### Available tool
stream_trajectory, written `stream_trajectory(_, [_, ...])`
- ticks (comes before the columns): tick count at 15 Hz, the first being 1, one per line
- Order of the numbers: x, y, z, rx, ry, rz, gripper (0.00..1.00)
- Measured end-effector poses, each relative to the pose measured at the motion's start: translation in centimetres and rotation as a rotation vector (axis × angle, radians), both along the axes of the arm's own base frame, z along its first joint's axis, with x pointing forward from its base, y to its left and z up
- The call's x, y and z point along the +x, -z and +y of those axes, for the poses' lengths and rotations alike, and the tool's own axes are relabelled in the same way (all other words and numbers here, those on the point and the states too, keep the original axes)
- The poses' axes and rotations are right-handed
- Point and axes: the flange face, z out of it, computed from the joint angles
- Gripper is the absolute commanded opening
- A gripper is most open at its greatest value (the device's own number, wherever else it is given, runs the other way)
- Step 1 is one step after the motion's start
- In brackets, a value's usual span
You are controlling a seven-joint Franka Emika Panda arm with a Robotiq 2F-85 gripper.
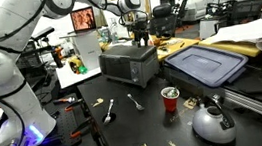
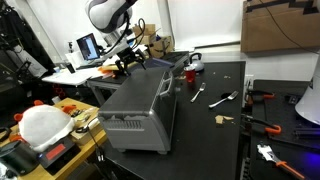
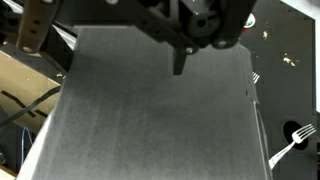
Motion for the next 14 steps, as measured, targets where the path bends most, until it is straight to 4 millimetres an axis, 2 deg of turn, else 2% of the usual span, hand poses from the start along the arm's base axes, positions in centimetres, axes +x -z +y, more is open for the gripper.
stream_trajectory(14, [-1.3,-0.4,-1.9,-0.006,0.036,0.063,1.0])
